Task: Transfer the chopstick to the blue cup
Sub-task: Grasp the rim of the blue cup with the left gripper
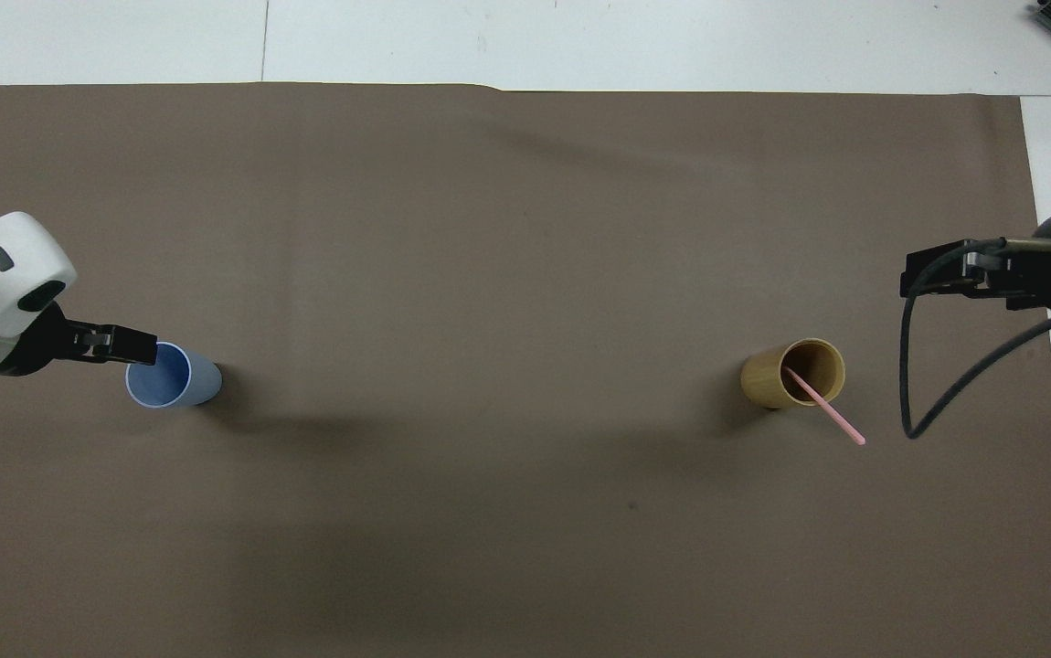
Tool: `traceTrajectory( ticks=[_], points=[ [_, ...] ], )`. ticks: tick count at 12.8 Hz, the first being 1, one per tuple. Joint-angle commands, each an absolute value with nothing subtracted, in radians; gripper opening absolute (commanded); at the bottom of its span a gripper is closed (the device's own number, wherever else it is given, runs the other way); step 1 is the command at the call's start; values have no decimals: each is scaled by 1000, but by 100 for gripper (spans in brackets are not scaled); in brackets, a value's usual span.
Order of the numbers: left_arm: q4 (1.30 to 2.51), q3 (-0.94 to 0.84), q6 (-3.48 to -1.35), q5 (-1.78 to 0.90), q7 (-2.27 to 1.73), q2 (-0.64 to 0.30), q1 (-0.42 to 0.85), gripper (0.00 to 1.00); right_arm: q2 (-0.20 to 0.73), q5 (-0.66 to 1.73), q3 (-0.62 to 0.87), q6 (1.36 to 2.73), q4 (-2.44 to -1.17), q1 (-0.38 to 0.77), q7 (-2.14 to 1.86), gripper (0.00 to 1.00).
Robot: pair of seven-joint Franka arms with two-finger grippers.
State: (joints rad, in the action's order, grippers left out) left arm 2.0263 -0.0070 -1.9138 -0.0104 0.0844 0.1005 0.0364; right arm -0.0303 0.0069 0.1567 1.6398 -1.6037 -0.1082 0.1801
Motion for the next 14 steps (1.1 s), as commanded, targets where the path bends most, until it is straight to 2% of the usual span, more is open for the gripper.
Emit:
traceTrajectory(
  ticks=[1,8,11,12,13,14],
  points=[
    [2172,-9,-2055,9,116,143,17,100,-32,6,160,1640,-1605,-115,153,100],
    [2272,-9,-2249,9,175,54,-49,100,-32,6,160,1644,-1603,-112,155,100],
    [2281,-9,-2278,9,175,45,-49,100,-31,6,160,1646,-1603,-113,153,100],
    [2281,-9,-2278,9,175,44,-48,97,-31,6,160,1647,-1603,-114,155,100],
    [2281,-9,-2276,9,176,44,-46,78,-31,6,160,1649,-1603,-114,155,100],
    [2281,-9,-2275,9,178,43,-45,64,-29,8,160,1651,-1603,-114,155,100]
  ],
)
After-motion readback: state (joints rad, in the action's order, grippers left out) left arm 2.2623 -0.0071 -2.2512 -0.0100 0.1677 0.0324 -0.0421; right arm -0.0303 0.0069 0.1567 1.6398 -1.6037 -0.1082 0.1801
